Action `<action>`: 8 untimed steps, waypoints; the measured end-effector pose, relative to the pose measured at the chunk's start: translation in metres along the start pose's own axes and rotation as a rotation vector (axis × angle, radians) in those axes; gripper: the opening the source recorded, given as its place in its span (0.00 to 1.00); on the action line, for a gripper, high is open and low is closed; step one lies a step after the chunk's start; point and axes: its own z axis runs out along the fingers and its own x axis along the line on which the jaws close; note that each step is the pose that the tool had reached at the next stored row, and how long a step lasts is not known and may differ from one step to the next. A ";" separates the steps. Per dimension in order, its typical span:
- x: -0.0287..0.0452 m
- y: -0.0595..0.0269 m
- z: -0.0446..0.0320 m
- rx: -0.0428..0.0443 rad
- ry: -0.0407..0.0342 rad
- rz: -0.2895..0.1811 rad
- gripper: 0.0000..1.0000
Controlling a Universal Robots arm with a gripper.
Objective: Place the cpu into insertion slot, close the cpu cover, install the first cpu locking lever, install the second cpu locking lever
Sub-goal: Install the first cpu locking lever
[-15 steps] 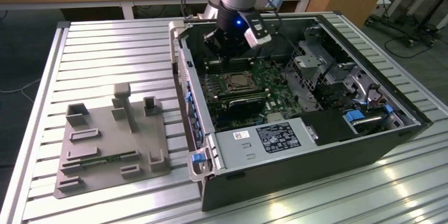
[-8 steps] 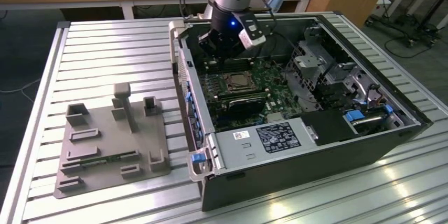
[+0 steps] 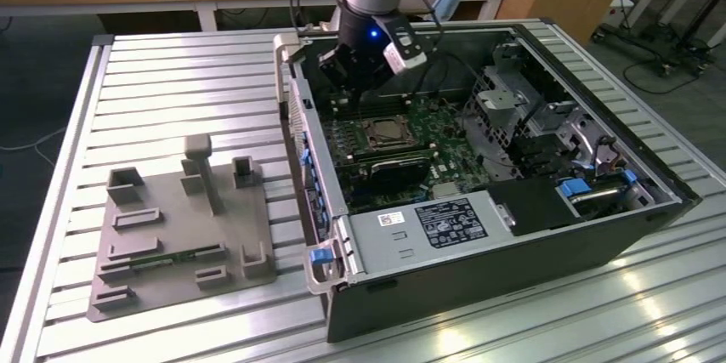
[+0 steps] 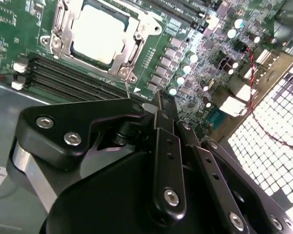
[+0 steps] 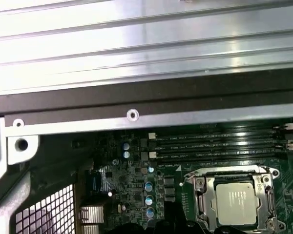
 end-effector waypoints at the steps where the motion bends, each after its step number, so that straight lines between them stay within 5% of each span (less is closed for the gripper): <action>1: 0.0003 0.0011 0.0002 0.0002 0.0001 -0.002 0.11; 8: 0.0011 0.0079 0.0022 0.0004 0.0006 -0.016 0.11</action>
